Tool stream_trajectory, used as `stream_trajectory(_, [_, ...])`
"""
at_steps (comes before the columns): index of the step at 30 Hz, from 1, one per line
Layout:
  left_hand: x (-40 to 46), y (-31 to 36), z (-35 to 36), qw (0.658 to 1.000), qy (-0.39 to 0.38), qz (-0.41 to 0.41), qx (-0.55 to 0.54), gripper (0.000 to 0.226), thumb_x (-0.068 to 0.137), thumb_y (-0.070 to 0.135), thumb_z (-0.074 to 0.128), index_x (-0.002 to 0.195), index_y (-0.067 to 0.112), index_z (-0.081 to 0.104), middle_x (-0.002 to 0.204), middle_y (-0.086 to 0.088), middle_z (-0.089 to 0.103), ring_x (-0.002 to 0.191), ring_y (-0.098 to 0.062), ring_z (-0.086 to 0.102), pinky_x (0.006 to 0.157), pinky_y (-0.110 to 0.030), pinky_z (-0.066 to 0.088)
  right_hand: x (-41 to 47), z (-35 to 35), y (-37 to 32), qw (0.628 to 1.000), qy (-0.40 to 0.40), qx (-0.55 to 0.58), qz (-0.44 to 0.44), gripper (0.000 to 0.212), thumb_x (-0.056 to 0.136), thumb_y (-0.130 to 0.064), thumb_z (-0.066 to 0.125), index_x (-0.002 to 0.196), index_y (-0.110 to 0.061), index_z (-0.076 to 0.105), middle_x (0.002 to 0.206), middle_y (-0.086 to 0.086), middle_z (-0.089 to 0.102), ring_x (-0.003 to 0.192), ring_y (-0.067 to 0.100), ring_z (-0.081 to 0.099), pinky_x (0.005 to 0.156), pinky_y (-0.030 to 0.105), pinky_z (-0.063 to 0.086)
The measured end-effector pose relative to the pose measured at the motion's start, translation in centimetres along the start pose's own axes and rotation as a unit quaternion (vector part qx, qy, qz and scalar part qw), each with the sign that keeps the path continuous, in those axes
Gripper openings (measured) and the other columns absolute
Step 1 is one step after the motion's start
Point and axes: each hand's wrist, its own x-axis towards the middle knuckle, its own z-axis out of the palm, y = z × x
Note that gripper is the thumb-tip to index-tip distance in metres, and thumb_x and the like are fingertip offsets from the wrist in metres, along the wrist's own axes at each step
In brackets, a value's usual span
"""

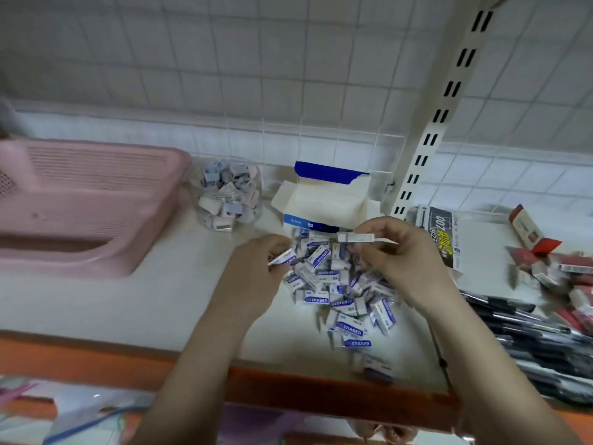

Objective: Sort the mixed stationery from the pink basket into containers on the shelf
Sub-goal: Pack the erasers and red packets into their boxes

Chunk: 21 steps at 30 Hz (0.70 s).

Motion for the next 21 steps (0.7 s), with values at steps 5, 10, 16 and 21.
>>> stream_trajectory(5, [0.1, -0.8, -1.3, 0.998, 0.043, -0.012, 0.038, 0.030, 0.088, 0.010, 0.063, 0.118, 0.014, 0.064, 0.111, 0.001, 0.067, 0.087, -0.001, 0.053, 0.067, 0.008, 0.029, 4.1, 1.6, -0.6, 0.999, -0.031, 0.017, 0.040, 0.009, 0.086, -0.014, 0.067, 0.082, -0.021, 0.071, 0.086, 0.012, 0.072, 0.079, 0.033, 0.068, 0.081, 0.042, 0.055])
stream_trajectory(10, [0.7, -1.5, -2.0, 0.996, 0.052, -0.005, 0.075, 0.038, 0.098, 0.017, 0.044, 0.136, 0.011, 0.048, 0.119, -0.009, 0.064, 0.100, -0.018, 0.060, 0.077, -0.016, 0.037, 10.2, 3.6, 1.2, 0.996, -0.033, -0.025, 0.083, 0.012, 0.085, -0.005, 0.064, 0.083, -0.016, 0.068, 0.093, 0.004, 0.068, 0.086, 0.018, 0.066, 0.080, 0.019, 0.054])
stream_trajectory(16, [6.0, -0.4, -0.7, 0.975, -0.018, 0.087, 0.202, 0.039, 0.098, 0.010, 0.045, 0.137, 0.019, 0.047, 0.128, -0.008, 0.057, 0.112, -0.024, 0.053, 0.090, -0.036, 0.044, 14.7, 6.5, 3.4, 0.986, -0.051, -0.146, 0.062, 0.024, 0.083, -0.012, 0.056, 0.066, -0.029, 0.051, 0.076, -0.011, 0.054, 0.079, 0.008, 0.053, 0.083, 0.026, 0.048])
stream_trajectory(21, [9.5, -0.4, 0.6, 0.952, -0.057, 0.106, 0.281, 0.040, 0.095, 0.007, 0.050, 0.132, 0.024, 0.049, 0.115, -0.006, 0.062, 0.101, -0.020, 0.055, 0.080, -0.032, 0.044, 16.0, 5.6, 4.4, 0.971, -0.070, -0.218, 0.070, 0.028, 0.090, -0.017, 0.057, 0.069, -0.033, 0.049, 0.072, -0.013, 0.049, 0.069, 0.003, 0.044, 0.056, 0.002, 0.033])
